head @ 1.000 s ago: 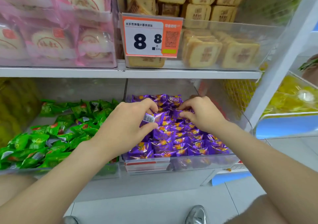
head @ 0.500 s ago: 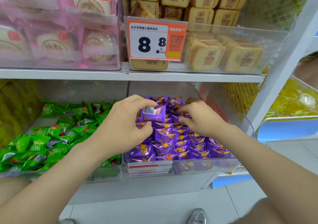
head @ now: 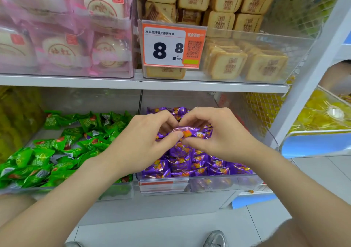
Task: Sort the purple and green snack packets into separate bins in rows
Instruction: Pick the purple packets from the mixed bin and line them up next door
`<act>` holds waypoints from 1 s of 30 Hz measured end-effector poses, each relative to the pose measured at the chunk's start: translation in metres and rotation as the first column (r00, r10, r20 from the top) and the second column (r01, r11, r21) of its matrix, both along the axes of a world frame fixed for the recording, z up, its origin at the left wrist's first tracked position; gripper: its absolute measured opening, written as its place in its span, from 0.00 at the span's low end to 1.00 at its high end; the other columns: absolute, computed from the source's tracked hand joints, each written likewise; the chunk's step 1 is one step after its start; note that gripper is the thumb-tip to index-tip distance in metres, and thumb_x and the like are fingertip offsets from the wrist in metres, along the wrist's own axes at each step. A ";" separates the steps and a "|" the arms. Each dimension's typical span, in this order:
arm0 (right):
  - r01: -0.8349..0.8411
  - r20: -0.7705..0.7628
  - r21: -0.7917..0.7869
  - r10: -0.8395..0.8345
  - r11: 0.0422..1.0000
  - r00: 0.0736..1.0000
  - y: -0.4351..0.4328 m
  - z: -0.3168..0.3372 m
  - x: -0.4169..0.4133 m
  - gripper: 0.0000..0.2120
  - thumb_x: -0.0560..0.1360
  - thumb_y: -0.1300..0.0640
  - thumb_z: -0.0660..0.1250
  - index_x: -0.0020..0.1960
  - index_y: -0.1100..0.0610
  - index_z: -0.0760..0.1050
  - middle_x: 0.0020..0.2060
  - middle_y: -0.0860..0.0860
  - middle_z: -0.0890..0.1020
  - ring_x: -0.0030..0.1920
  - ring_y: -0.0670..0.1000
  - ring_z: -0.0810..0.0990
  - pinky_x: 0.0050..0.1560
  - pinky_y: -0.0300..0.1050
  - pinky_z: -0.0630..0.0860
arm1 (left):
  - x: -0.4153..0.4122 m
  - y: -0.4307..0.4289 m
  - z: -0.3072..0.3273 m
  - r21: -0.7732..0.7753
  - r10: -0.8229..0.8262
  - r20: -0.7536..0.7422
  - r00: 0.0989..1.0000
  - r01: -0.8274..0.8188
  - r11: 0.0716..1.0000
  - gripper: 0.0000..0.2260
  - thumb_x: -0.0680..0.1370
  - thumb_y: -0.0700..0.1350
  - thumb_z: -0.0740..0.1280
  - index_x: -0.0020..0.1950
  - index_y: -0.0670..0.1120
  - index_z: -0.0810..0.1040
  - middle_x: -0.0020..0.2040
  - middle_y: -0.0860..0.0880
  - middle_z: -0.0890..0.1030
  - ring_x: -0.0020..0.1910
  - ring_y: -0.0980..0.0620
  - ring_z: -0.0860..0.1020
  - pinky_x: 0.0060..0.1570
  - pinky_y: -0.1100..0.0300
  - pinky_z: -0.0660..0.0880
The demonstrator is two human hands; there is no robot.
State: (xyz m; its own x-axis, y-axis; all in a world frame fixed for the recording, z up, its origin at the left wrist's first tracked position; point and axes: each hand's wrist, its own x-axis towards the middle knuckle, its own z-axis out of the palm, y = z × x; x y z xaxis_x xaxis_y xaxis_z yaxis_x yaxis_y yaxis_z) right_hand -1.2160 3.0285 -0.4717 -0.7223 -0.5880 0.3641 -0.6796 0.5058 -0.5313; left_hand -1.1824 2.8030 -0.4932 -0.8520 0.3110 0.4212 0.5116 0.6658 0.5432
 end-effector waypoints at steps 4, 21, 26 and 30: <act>0.178 -0.022 0.135 -0.177 0.975 0.984 0.018 -0.003 -0.014 0.11 0.73 0.48 0.80 0.53 0.46 0.85 0.43 0.41 0.86 0.41 0.44 0.82 0.45 0.38 0.75 | -0.003 -0.004 -0.006 -0.132 0.056 -0.050 0.997 -0.063 0.989 0.13 0.84 0.61 0.58 0.60 0.60 0.80 0.49 0.64 0.81 0.50 0.59 0.74 0.56 0.50 0.70; 0.322 -0.089 0.399 -0.313 0.858 0.945 0.036 -0.051 -0.058 0.13 0.71 0.47 0.80 0.55 0.46 0.86 0.45 0.46 0.85 0.42 0.45 0.81 0.52 0.48 0.80 | -0.010 -0.018 -0.022 -0.253 0.156 -0.063 0.986 -0.167 0.953 0.07 0.81 0.56 0.62 0.51 0.62 0.80 0.45 0.60 0.82 0.52 0.58 0.73 0.60 0.54 0.62; 0.303 -0.136 0.463 -0.271 0.833 0.953 0.032 -0.055 -0.058 0.13 0.75 0.45 0.76 0.58 0.43 0.86 0.46 0.45 0.73 0.53 0.52 0.79 0.53 0.51 0.78 | -0.010 -0.019 -0.023 -0.264 0.147 -0.073 0.986 -0.161 0.951 0.05 0.81 0.54 0.64 0.50 0.61 0.80 0.45 0.61 0.82 0.51 0.58 0.74 0.61 0.53 0.62; 0.263 -0.134 0.493 -0.227 0.829 0.965 0.031 -0.052 -0.056 0.15 0.75 0.50 0.75 0.61 0.46 0.85 0.49 0.48 0.78 0.53 0.54 0.80 0.55 0.51 0.78 | -0.008 -0.019 -0.022 -0.267 0.133 -0.072 0.989 -0.147 0.952 0.05 0.81 0.54 0.64 0.50 0.61 0.80 0.45 0.61 0.81 0.50 0.58 0.75 0.62 0.52 0.64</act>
State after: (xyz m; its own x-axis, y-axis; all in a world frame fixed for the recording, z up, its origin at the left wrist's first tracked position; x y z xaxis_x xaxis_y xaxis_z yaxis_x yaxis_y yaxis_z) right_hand -1.2717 3.0599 -0.5241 -0.8518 -0.5099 0.1200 -0.5222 0.8448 -0.1166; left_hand -1.1901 2.7839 -0.5148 -0.8740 0.2986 0.3833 0.4256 0.8511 0.3074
